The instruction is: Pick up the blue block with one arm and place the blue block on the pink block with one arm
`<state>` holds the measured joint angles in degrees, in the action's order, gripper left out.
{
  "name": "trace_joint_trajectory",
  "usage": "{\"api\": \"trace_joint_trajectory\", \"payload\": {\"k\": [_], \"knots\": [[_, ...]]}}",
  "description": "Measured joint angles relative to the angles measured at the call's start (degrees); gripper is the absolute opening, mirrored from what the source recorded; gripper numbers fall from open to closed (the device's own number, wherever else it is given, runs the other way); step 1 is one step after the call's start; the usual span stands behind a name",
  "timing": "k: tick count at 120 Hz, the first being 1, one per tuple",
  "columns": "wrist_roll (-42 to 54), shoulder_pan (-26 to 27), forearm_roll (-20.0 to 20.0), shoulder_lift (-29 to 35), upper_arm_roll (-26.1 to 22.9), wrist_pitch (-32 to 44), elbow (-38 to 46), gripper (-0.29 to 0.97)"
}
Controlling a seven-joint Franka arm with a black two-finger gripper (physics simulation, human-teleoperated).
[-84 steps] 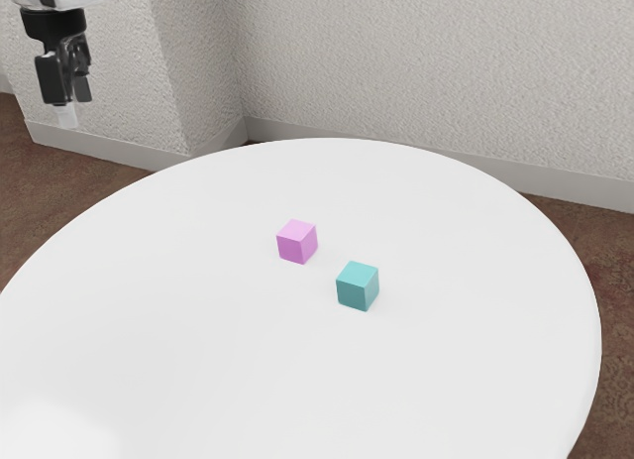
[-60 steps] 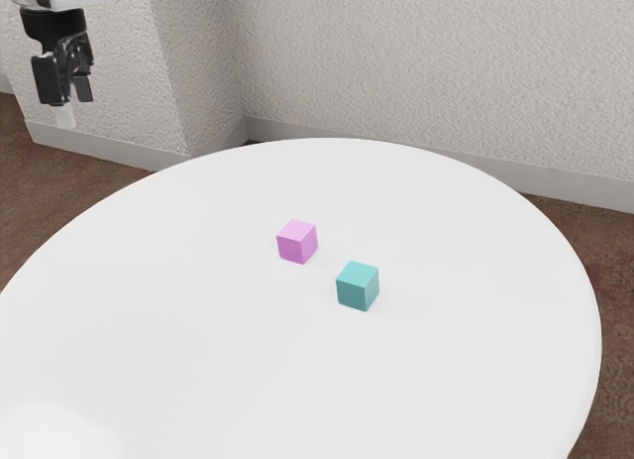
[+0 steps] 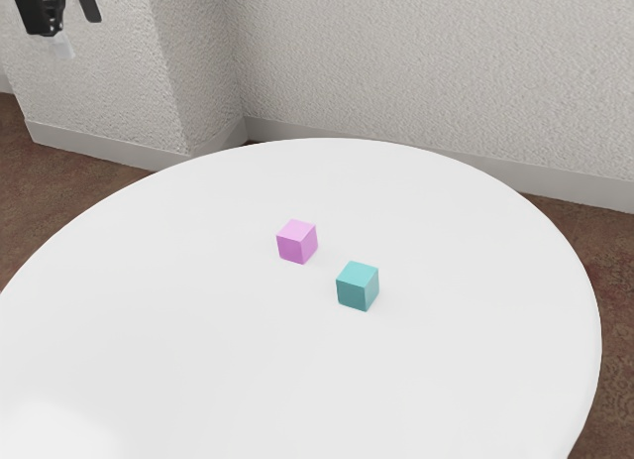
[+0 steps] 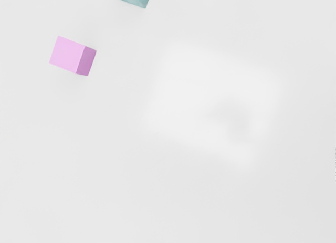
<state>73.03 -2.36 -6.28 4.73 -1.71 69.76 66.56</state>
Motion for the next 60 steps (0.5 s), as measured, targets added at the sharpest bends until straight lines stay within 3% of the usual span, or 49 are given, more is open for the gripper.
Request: {"api": "trace_joint_trajectory", "payload": {"k": [26,60], "knots": [[1.0,-2.0,-2.0,-1.0,1.2,-0.2,0.5,0.68],[2.0,-2.2,-1.5,-5.2,0.4,2.0,0.7,0.68]]}}
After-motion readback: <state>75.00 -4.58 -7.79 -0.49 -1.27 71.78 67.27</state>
